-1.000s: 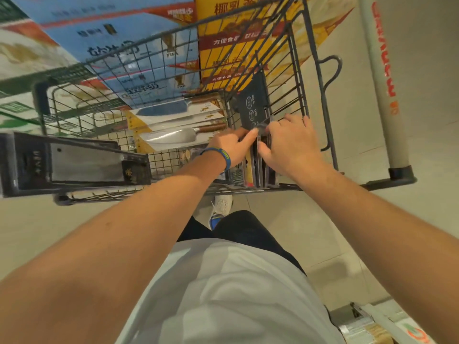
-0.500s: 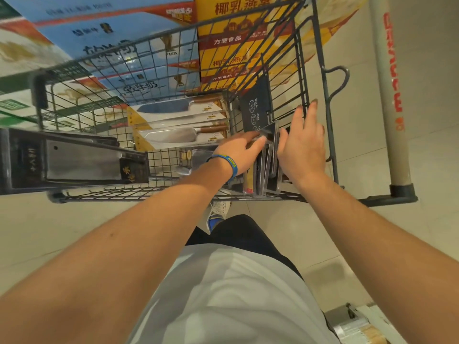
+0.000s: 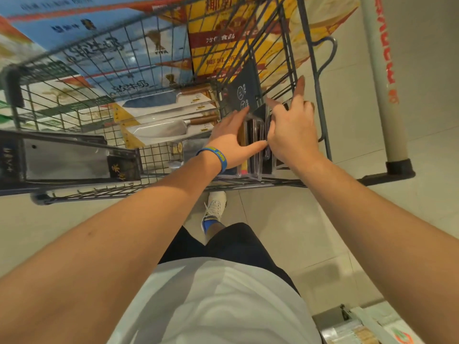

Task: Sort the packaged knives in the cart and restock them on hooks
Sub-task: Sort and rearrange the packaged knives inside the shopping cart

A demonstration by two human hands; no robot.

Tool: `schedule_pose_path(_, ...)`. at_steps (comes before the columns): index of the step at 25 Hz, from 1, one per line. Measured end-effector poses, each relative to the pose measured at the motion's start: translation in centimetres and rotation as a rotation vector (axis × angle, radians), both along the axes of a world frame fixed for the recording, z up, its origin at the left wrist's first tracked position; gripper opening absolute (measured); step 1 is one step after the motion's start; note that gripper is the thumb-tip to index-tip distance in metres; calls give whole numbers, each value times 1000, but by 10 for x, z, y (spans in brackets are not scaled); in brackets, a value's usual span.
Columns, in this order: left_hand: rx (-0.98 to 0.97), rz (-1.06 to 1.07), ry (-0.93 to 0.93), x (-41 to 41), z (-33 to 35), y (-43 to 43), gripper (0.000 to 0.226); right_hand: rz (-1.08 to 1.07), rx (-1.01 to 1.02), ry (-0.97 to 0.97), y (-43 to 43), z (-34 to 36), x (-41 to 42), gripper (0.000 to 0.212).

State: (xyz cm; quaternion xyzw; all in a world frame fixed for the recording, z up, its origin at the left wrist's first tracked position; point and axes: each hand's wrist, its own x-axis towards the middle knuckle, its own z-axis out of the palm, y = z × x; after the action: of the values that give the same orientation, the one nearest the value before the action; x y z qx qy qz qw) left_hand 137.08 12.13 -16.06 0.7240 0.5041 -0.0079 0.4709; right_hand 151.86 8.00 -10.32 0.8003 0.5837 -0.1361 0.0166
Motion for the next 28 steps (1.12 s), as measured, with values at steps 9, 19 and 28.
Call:
schedule_pose_path(9,144,81,-77,-14,-2,-8,52,102,136,67,-16,12,-4,34)
schedule_pose_path(19,136,144,57,-28,-4,8,53,-171,185,253,-48,14,-34,40)
schedule_pose_path(28,55,60,-18,-21,-11,0,46,-615,111,459,-64,2,-53,75)
